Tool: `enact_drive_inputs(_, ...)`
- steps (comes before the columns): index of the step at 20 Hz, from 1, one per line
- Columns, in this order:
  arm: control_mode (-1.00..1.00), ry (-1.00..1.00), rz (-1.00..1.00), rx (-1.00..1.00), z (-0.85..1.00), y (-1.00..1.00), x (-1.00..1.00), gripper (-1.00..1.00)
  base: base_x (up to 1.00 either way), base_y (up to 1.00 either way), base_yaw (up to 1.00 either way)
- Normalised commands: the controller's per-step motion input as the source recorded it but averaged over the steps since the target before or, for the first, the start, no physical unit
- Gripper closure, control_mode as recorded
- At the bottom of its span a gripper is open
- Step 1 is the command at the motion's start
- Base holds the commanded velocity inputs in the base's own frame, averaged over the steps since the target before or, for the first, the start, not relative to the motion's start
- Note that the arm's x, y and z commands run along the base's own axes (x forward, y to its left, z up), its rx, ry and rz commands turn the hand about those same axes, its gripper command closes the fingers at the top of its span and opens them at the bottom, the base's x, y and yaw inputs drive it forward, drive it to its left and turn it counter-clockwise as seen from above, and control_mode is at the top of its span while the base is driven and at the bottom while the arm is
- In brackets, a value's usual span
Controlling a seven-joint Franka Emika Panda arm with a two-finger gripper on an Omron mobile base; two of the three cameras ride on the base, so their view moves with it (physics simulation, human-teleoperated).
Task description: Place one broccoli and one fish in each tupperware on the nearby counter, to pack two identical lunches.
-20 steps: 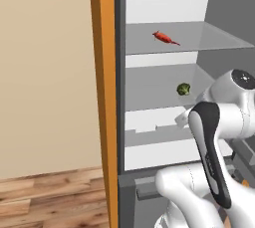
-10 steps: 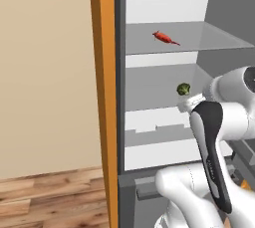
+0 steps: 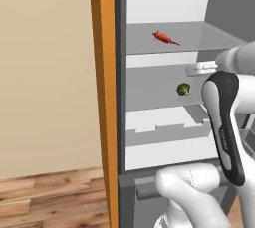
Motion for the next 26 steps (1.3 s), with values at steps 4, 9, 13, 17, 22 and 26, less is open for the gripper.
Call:
enact_drive_inputs(4, -1.0, -0.09, 0.0, 0.21, 0.62, 0.0, 0.45, -1.0, 0.0, 0.0, 0.0)
enact_drive_inputs(9, -1.0, -0.01, 0.0, 0.13, 0.2, 0.0, 0.6, -1.0, 0.0, 0.0, 0.0)
enact_drive_inputs(13, -1.0, 0.0, 0.0, 0.02, 0.0, 0.0, 0.78, -1.0, 0.0, 0.0, 0.0)
enact_drive_inputs(17, -1.0, 0.0, 0.0, 0.0, 0.0, 0.0, 0.76, -1.0, 0.0, 0.0, 0.0)
enact_drive_inputs(22, -1.0, 0.0, 0.02, -0.04, 0.0, 0.0, 0.44, -1.0, 0.0, 0.0, 0.0)
enact_drive_inputs(26, -1.0, 0.02, 0.09, -0.09, -0.01, -0.06, 0.36, -1.0, 0.0, 0.0, 0.0)
